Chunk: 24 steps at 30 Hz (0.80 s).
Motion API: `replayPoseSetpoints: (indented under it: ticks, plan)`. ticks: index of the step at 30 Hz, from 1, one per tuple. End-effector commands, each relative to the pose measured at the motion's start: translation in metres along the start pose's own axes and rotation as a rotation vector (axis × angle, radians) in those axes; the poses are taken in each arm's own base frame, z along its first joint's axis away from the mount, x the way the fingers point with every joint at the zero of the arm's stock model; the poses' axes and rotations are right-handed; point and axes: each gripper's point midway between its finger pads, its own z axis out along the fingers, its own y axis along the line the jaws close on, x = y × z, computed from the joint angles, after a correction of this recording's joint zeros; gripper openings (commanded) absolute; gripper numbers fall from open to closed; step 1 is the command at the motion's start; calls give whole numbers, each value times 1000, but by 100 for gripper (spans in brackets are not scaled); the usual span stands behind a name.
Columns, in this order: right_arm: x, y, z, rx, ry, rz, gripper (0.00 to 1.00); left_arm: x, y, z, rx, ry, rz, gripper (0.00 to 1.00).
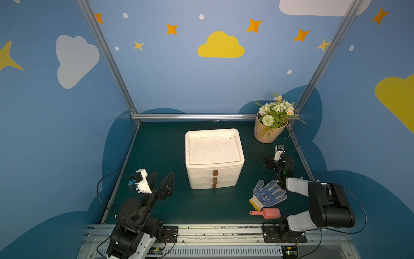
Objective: Place the umbrella in the drawer by color
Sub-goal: Reset both arms
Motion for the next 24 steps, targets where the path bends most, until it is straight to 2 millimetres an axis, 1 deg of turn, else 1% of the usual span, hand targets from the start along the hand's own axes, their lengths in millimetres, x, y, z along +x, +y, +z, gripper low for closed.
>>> replayPoseSetpoints:
  ticks: [1, 4, 8, 10, 13, 15, 17, 19, 21, 22, 24]
  plan:
    - [1, 12, 0, -37, 14, -11, 98, -3, -1, 5, -2, -5, -11, 100]
    - [1, 13, 1, -32, 14, -17, 98, 1, 13, 9, -76, 7, -19, 100]
    - [1, 13, 0, -33, 12, -18, 98, 8, 49, 8, -268, -8, -121, 100]
    - [1, 13, 0, -33, 13, -19, 98, 10, 61, 8, -323, -24, -141, 100]
    - [1, 13, 1, -33, 13, -18, 98, 11, 62, 15, -314, -34, -87, 100]
    - [2, 13, 1, -34, 15, -19, 98, 14, 65, 21, -320, -36, -81, 100]
    - [1, 13, 0, -33, 13, -19, 98, 25, 76, 27, -365, -8, -112, 100]
    - [1, 13, 1, -32, 14, -17, 98, 43, 94, 27, -448, 15, -206, 100]
    - [1, 13, 0, -33, 13, -18, 98, 57, 107, 27, -498, 9, -287, 100]
    - [1, 13, 0, -33, 13, -18, 98, 59, 108, 29, -489, -3, -295, 100]
    - [1, 13, 0, -32, 14, -19, 98, 56, 102, 35, -429, -34, -249, 100]
